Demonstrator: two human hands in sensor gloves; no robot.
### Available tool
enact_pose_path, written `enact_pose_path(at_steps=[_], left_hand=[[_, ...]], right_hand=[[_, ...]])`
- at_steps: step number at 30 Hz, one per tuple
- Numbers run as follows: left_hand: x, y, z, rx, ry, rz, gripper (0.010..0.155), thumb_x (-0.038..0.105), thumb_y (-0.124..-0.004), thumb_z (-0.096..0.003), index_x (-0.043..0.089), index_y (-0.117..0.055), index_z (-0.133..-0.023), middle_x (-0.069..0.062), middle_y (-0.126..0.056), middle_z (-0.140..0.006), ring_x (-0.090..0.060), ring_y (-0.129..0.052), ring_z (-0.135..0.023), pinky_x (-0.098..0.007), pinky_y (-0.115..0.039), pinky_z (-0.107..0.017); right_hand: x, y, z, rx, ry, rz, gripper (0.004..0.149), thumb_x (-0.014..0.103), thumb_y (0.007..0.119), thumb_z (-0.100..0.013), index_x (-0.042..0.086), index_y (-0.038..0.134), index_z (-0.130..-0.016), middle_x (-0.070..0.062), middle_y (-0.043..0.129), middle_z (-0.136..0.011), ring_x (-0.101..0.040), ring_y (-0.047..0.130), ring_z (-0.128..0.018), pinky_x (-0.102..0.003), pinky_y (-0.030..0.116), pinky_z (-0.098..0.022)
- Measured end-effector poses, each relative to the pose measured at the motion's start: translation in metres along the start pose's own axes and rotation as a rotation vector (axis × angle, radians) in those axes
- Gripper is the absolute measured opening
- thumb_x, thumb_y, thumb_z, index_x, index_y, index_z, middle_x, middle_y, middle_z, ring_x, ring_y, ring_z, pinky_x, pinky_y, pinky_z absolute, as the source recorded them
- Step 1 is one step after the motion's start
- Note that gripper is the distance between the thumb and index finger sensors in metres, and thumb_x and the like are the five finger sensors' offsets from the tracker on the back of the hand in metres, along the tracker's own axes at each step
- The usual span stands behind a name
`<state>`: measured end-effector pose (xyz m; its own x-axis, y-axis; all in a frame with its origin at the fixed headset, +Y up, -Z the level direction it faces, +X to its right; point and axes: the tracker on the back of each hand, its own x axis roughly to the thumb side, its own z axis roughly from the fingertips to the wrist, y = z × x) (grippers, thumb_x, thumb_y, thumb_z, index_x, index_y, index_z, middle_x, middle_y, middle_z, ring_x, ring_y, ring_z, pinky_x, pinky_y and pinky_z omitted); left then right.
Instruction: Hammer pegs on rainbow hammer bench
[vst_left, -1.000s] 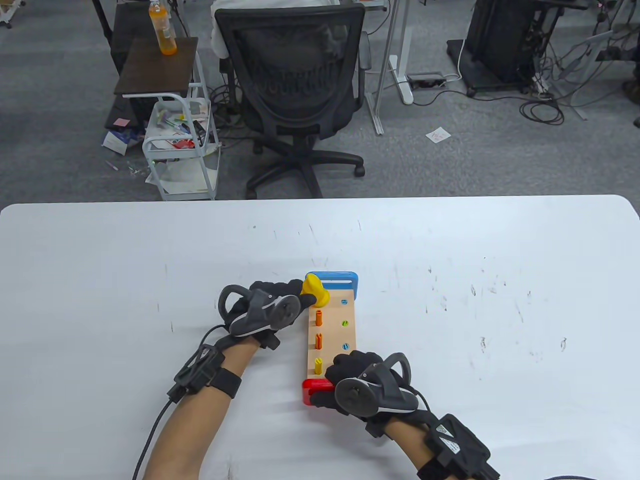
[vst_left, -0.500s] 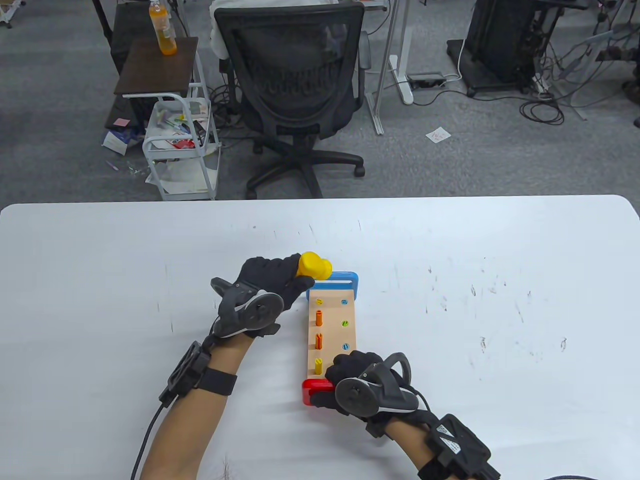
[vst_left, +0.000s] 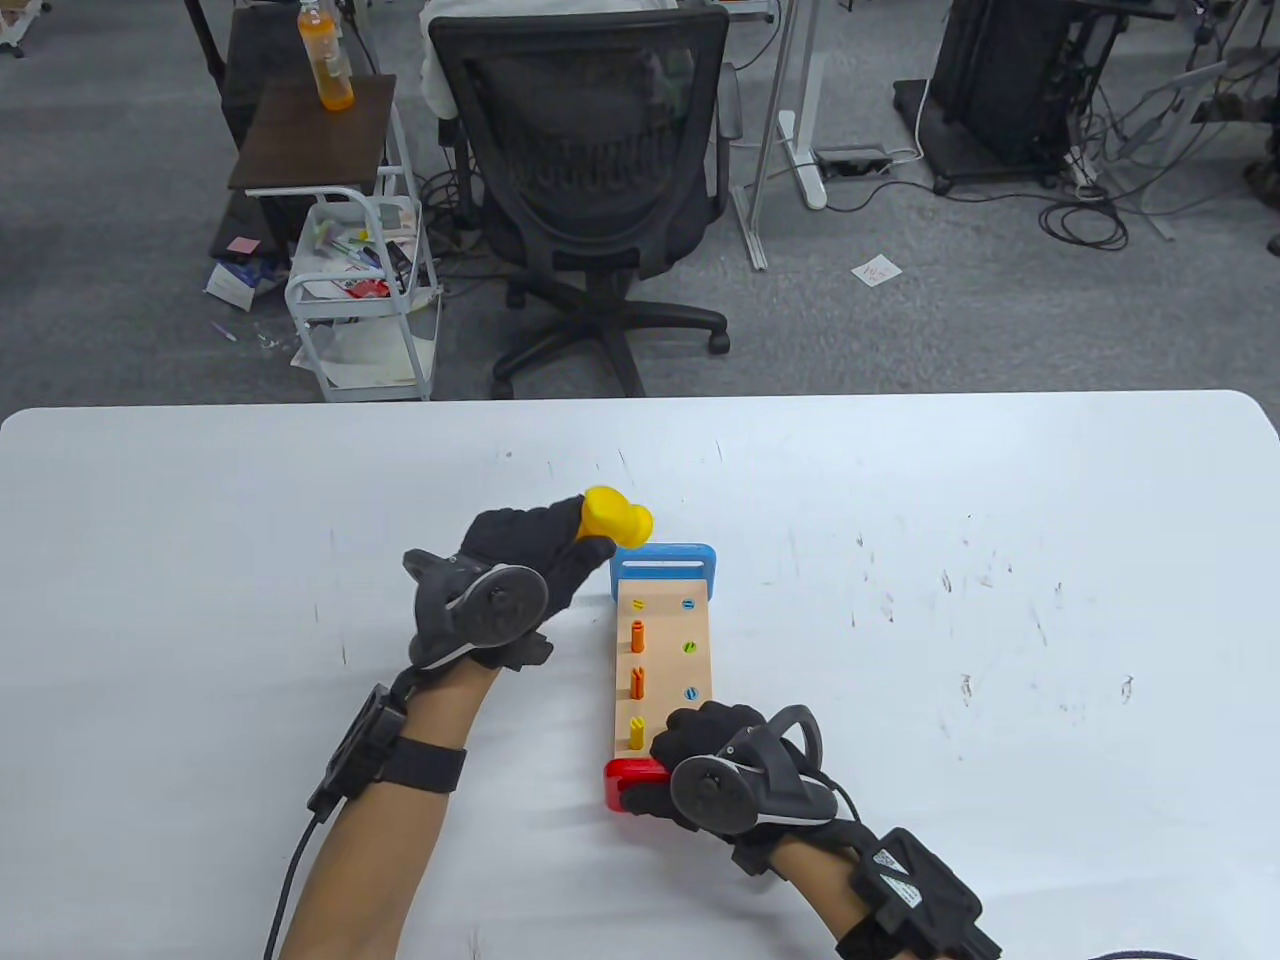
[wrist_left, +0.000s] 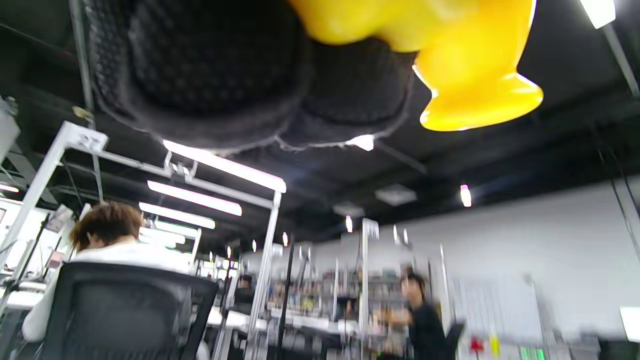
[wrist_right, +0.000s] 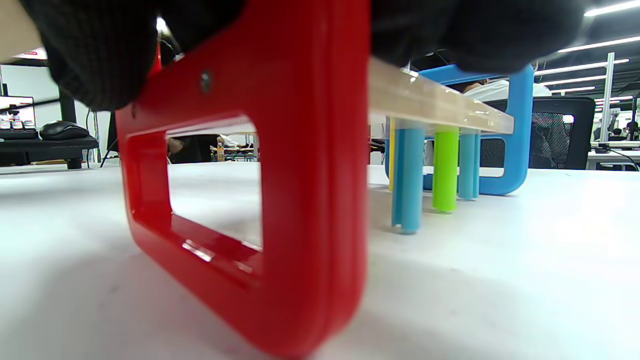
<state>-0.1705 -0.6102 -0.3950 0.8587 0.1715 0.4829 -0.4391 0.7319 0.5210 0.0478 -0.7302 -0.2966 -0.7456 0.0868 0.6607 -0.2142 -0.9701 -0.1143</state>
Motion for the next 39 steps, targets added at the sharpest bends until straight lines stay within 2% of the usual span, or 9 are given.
enact_pose_path(at_steps=[6, 8, 11, 12, 15, 24, 28, 31, 39], left_hand=[[0.024, 0.034, 0.007, 0.08, -0.049, -0.018, 0.074, 0.072, -0.046, -0.0474, 0.025, -0.088, -0.087, -0.001, -0.107, -0.05, -0.02, -0.106, -0.028, -0.049, -0.092, -0.053], [0.033, 0.01, 0.019, -0.019, -0.069, -0.076, 0.074, 0.071, -0.047, -0.0477, 0.024, -0.088, -0.087, -0.001, -0.107, -0.05, -0.021, -0.106, -0.028, -0.05, -0.091, -0.053], [0.044, -0.068, 0.052, -0.449, -0.188, -0.451, 0.074, 0.071, -0.049, -0.0464, 0.026, -0.091, -0.086, -0.001, -0.108, -0.048, -0.021, -0.106, -0.027, -0.05, -0.092, -0.052], [0.041, -0.065, 0.061, -0.296, -0.114, -0.589, 0.074, 0.075, -0.035, -0.0438, 0.038, -0.083, -0.085, 0.016, -0.107, -0.048, -0.003, -0.109, -0.025, -0.035, -0.102, -0.05], [0.04, -0.052, 0.046, -0.296, -0.048, -0.202, 0.073, 0.072, -0.049, -0.046, 0.025, -0.09, -0.085, 0.0, -0.108, -0.048, -0.02, -0.107, -0.025, -0.049, -0.094, -0.051], [0.061, 0.043, 0.007, 0.055, -0.056, -0.069, 0.074, 0.073, -0.049, -0.047, 0.025, -0.089, -0.086, 0.0, -0.108, -0.048, -0.018, -0.107, -0.025, -0.048, -0.095, -0.049], [0.051, -0.01, 0.028, -0.13, -0.048, -0.201, 0.074, 0.074, -0.049, -0.0471, 0.026, -0.09, -0.086, 0.002, -0.108, -0.047, -0.017, -0.107, -0.024, -0.047, -0.096, -0.048], [0.037, -0.076, 0.058, -0.457, -0.014, -0.447, 0.073, 0.077, -0.04, -0.0434, 0.035, -0.084, -0.085, 0.012, -0.107, -0.049, -0.006, -0.109, -0.024, -0.038, -0.102, -0.047], [0.067, 0.019, 0.014, -0.071, -0.016, -0.102, 0.073, 0.075, -0.051, -0.0464, 0.026, -0.089, -0.086, 0.002, -0.108, -0.048, -0.017, -0.107, -0.024, -0.046, -0.096, -0.047]], right_hand=[[0.0, 0.0, 0.0, 0.0, 0.0, 0.001, 0.039, 0.06, 0.082, -0.047, 0.021, 0.083, -0.046, -0.007, 0.087, -0.049, -0.022, 0.085, -0.031, -0.047, 0.085, -0.033], [0.0, 0.0, 0.0, 0.001, 0.0, 0.001, 0.039, 0.06, 0.082, -0.047, 0.021, 0.083, -0.046, -0.007, 0.087, -0.049, -0.022, 0.085, -0.031, -0.047, 0.085, -0.033], [0.0, 0.0, 0.0, 0.002, 0.0, 0.002, 0.039, 0.06, 0.081, -0.048, 0.021, 0.083, -0.046, -0.007, 0.087, -0.049, -0.022, 0.085, -0.031, -0.047, 0.085, -0.033], [0.0, 0.0, 0.0, 0.003, 0.002, 0.002, 0.039, 0.06, 0.082, -0.048, 0.021, 0.083, -0.046, -0.007, 0.087, -0.049, -0.022, 0.085, -0.031, -0.047, 0.085, -0.033], [0.0, -0.001, 0.0, 0.002, -0.002, 0.003, 0.039, 0.06, 0.082, -0.048, 0.021, 0.083, -0.046, -0.007, 0.087, -0.049, -0.022, 0.085, -0.031, -0.047, 0.085, -0.033], [0.0, -0.002, 0.001, 0.0, 0.0, 0.003, 0.039, 0.06, 0.082, -0.047, 0.021, 0.083, -0.046, -0.007, 0.087, -0.049, -0.022, 0.085, -0.031, -0.047, 0.085, -0.033], [0.001, -0.002, 0.001, 0.0, 0.0, 0.007, 0.039, 0.06, 0.081, -0.047, 0.021, 0.083, -0.046, -0.007, 0.087, -0.049, -0.022, 0.086, -0.031, -0.047, 0.085, -0.033], [0.001, -0.002, 0.0, 0.0, 0.001, 0.006, 0.039, 0.06, 0.081, -0.047, 0.021, 0.083, -0.046, -0.007, 0.087, -0.049, -0.022, 0.085, -0.031, -0.047, 0.085, -0.034], [0.001, -0.003, 0.0, 0.0, 0.001, 0.011, 0.039, 0.06, 0.081, -0.048, 0.021, 0.083, -0.046, -0.007, 0.087, -0.049, -0.022, 0.085, -0.031, -0.047, 0.085, -0.033]])
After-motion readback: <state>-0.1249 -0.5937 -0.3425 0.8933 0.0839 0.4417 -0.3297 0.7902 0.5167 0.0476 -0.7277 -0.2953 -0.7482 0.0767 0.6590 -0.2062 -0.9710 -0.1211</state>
